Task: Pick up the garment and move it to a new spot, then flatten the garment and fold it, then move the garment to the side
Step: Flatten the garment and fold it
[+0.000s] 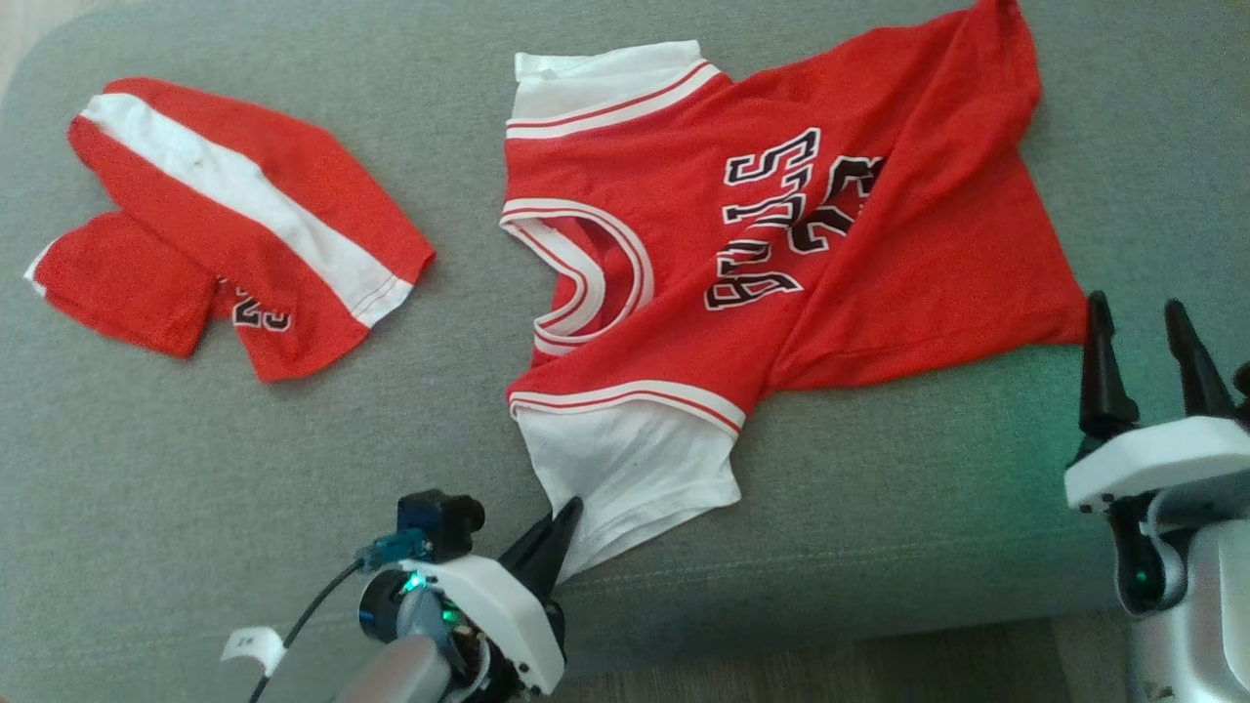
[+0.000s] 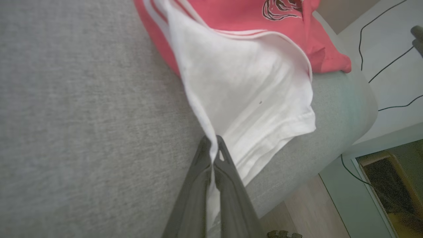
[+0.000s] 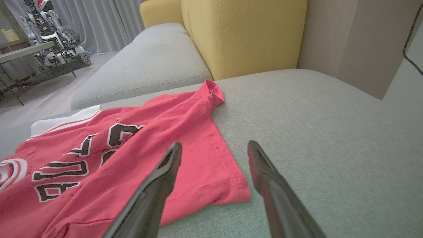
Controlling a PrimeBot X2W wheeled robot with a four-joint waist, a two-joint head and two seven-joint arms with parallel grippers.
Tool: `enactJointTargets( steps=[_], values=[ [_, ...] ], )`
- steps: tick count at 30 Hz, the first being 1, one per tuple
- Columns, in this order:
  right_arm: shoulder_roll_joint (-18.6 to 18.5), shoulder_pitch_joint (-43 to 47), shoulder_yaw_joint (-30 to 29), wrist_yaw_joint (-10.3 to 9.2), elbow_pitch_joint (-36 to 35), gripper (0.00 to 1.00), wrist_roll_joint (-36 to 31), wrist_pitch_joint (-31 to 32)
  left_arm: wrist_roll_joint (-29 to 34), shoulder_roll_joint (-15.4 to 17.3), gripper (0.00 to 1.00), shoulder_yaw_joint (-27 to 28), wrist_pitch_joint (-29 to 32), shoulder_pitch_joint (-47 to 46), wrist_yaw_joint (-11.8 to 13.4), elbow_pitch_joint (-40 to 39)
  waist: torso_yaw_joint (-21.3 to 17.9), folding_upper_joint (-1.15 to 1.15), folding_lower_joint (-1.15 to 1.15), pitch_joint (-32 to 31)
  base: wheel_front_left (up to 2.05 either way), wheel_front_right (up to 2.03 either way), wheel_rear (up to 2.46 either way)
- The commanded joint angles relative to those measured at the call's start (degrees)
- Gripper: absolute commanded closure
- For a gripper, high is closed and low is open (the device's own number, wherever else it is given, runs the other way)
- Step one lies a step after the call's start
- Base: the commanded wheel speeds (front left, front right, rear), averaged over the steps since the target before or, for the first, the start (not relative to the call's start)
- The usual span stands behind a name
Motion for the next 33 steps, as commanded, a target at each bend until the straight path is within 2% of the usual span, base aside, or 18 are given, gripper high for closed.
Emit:
enactJointTargets(
  steps=[1,9,16,23,33],
  values=[
    [-0.12,-2.64,0.35,-0.02,-0.92,0.00,0.18,0.13,-0.85,1.57,1.00,1.39,-0.71,-1.20,0.07,-1.21,0.58,0.00,0.00,-0.15,0.00,0.00,0.00],
    [-0.12,-5.38,-3.62,-0.02,5.56,0.00,1.12,0.72,-5.61,4.15,1.00,4.00,-3.59,-1.74,0.07,-7.07,3.02,0.00,0.00,-0.37,0.00,0.00,0.00],
    [-0.12,-9.32,-8.91,-0.02,15.81,0.00,2.89,-0.11,-9.07,6.59,1.00,6.48,-4.49,-1.36,0.07,-16.31,5.54,0.00,0.00,-0.08,0.00,0.00,0.00],
    [-0.12,-12.89,-11.55,-0.02,25.51,0.00,-0.45,-2.94,-9.22,6.57,1.00,9.44,-4.73,-0.39,0.07,-20.92,6.49,0.00,0.00,0.51,0.00,0.00,0.00],
    [-0.12,-17.30,-11.29,-0.02,36.13,0.00,-2.92,-5.28,-8.27,6.20,1.00,10.09,-4.78,0.20,0.07,-22.40,6.06,0.00,0.00,1.02,0.00,0.00,0.00]
  ],
)
